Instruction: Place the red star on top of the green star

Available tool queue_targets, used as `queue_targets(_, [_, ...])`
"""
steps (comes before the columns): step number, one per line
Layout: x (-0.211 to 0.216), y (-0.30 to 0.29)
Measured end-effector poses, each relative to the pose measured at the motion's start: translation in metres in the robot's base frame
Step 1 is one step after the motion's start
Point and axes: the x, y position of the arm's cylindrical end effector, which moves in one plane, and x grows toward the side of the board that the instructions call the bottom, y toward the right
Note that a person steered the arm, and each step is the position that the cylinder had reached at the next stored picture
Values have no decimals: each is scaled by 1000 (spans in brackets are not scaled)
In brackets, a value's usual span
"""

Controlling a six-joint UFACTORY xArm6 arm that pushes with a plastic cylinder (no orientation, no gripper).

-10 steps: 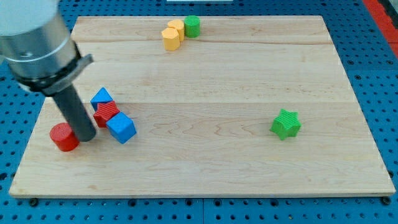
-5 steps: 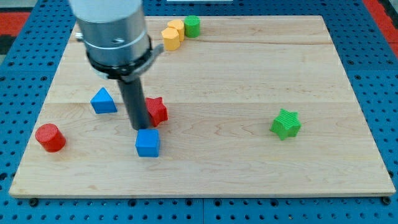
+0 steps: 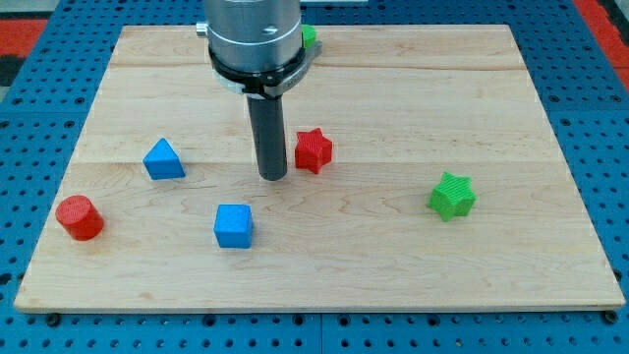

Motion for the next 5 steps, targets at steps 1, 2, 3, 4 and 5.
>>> queue_targets(1, [-38, 45])
queue_targets(2, [-38, 60])
queue_targets(3, [-47, 42])
queue_targets(4, [-46, 92])
queue_targets(5, [-62, 128])
